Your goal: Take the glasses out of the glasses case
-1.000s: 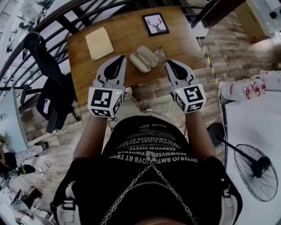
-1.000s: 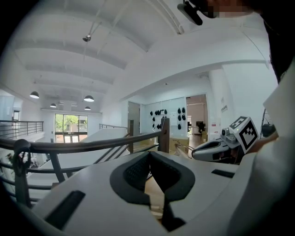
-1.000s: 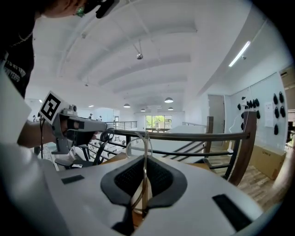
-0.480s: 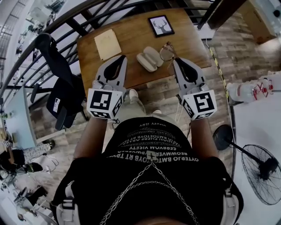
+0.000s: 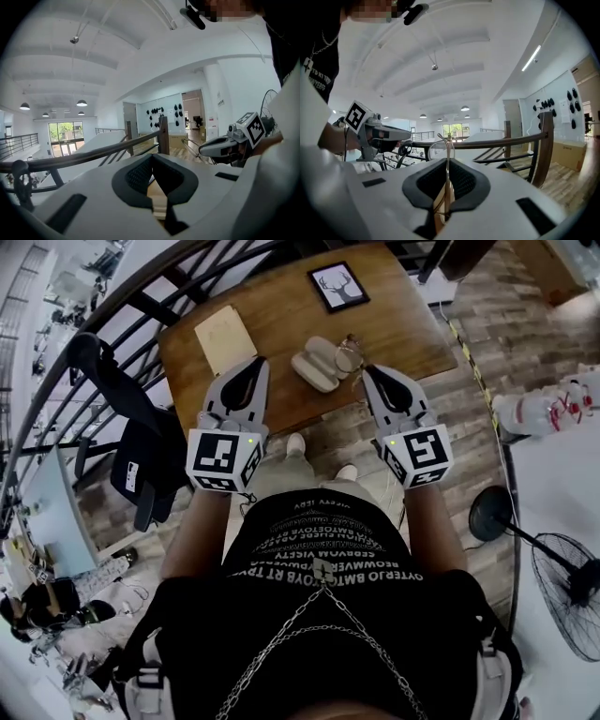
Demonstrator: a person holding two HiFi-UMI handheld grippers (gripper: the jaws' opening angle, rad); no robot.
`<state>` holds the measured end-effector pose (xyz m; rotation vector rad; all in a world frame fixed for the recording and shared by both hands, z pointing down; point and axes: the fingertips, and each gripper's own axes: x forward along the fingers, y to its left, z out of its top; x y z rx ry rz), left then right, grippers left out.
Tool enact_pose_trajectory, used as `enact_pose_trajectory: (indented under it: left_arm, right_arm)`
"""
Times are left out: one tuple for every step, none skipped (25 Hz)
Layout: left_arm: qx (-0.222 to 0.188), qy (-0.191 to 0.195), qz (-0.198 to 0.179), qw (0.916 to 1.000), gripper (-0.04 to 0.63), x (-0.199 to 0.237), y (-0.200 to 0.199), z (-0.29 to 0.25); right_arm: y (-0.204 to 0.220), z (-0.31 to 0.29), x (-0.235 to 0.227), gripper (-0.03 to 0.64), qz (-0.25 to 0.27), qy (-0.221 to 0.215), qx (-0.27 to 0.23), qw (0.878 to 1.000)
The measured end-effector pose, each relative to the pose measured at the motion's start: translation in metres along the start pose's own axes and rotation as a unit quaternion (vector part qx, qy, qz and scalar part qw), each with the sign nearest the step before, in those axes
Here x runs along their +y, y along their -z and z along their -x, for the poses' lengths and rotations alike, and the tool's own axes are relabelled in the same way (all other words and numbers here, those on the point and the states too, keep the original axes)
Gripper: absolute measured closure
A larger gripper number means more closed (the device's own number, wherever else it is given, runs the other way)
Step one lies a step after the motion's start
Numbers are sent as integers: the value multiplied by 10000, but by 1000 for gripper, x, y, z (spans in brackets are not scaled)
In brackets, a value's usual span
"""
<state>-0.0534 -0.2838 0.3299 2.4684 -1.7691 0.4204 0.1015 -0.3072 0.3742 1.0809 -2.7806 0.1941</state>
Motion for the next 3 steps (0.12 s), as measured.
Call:
enact_pose_trajectory:
  left_arm:
    - [23, 28, 7, 10000, 571, 3, 2, -4]
    - [43, 55, 10, 10000, 571, 6, 4, -9]
    - [62, 80, 12, 9999, 571, 9, 5, -13]
  right_arm:
    - [5, -6, -4, 591, -52, 12, 57, 10000]
    - [10, -12, -8, 591, -105, 21, 113, 9999]
    - [15, -18, -12, 591, -157, 29, 169, 9997]
